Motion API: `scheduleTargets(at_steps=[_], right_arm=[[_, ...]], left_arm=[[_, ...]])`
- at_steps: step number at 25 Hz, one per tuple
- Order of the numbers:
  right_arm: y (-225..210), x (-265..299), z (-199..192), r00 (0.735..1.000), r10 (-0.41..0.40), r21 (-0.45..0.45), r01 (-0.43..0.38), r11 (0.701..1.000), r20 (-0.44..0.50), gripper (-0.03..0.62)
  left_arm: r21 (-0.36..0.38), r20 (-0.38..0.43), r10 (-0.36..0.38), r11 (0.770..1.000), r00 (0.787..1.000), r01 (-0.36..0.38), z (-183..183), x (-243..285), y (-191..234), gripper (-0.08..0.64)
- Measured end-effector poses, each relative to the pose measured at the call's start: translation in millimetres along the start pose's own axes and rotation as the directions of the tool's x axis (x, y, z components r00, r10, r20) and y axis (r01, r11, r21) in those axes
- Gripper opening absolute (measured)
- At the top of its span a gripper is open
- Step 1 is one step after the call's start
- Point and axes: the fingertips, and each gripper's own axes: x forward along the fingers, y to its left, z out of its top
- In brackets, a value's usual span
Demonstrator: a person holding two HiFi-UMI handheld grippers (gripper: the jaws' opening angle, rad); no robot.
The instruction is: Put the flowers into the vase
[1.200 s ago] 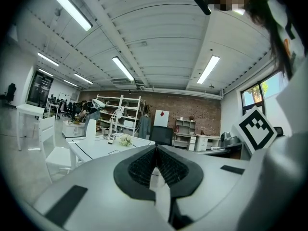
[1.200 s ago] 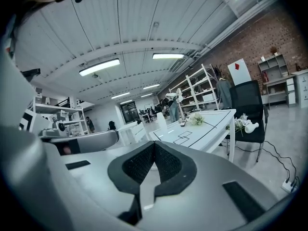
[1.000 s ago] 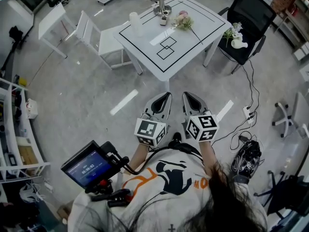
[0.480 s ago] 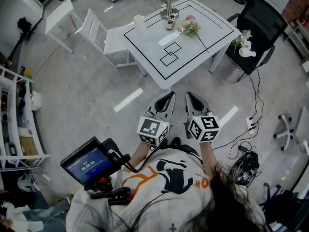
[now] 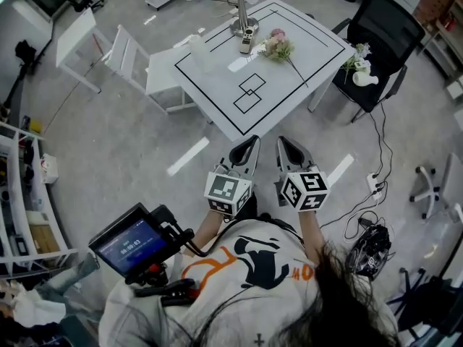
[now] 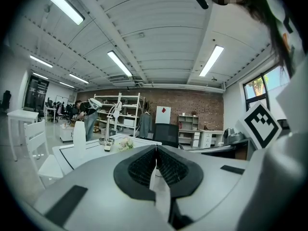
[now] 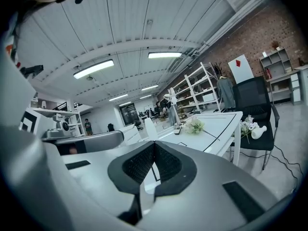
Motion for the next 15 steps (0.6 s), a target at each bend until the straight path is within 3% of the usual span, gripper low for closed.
scheduleTargets(at_steps=[15], right_arm=[[-36.0, 119.2, 38.0, 0.992, -0.128, -0.041, 0.128, 0.991, 0.005, 0.012]], left_arm=[[-0.018, -0.003, -0.089, 0.996, 0.996, 0.089, 18.0, 67.4, 107.6, 0.011]])
